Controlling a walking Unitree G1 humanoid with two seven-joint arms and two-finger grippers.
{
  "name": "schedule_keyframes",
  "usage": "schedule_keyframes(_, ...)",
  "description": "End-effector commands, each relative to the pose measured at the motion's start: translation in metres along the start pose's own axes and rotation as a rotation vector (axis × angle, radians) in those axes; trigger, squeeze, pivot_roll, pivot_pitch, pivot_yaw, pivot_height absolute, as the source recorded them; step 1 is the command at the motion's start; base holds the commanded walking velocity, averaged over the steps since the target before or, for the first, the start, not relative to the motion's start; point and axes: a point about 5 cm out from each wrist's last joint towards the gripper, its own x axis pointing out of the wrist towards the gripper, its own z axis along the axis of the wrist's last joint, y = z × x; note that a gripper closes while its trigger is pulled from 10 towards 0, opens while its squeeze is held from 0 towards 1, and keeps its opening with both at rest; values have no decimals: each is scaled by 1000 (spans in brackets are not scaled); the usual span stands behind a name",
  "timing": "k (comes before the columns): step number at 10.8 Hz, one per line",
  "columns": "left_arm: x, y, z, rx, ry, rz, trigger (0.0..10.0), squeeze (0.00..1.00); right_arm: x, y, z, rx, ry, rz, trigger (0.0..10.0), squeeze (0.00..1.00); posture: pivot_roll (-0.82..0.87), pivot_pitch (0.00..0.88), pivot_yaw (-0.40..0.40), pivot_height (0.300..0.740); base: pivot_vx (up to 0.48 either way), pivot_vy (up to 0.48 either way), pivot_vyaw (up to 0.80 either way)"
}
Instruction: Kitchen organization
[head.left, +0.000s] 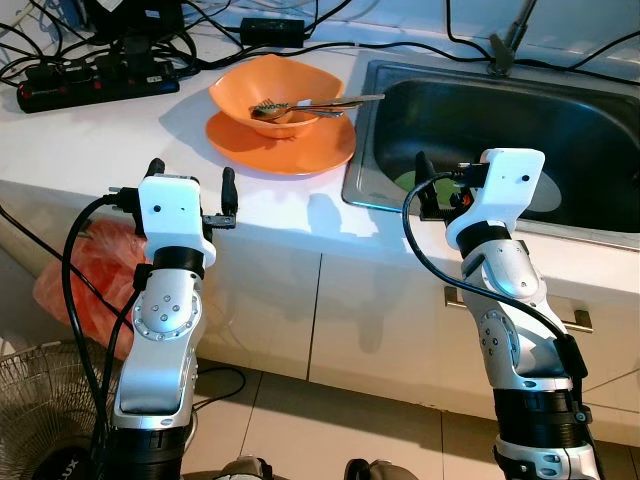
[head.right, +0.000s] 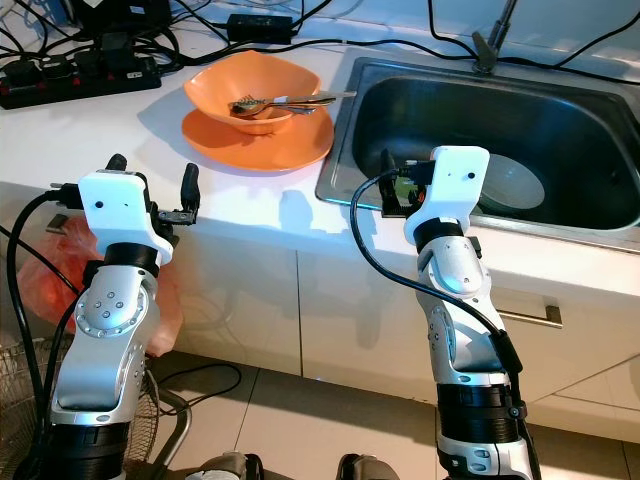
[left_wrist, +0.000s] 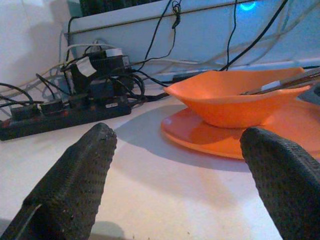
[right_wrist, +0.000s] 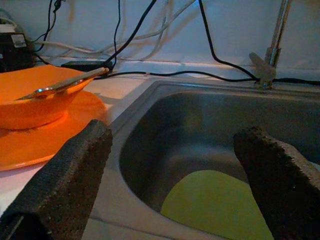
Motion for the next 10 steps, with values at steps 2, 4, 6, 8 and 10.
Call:
schedule_keyframes(2,0,-2,-1,1,1,-9,10000,0,0,-4,-2,6,13,-22,10000,0,56,130,-13,740,0,0,0)
schedule_keyframes(4,0,-2,-1,1,1,-9,10000,0,0,-4,-2,6,13,-22,10000,0,56,130,-13,740,0,0,0)
schedule_keyframes(6,0,-2,-1,1,1,-9,10000,0,0,-4,-2,6,13,-22,10000,0,56,130,-13,740,0,0,0)
schedule_keyframes(8,0,-2,-1,1,1,-9,10000,0,0,-4,-2,6,13,-22,10000,0,56,130,-13,740,0,0,0)
schedule_keyframes(10,0,-2,-1,1,1,-9,10000,0,0,-4,-2,6,13,-22,10000,0,56,130,-13,740,0,0,0)
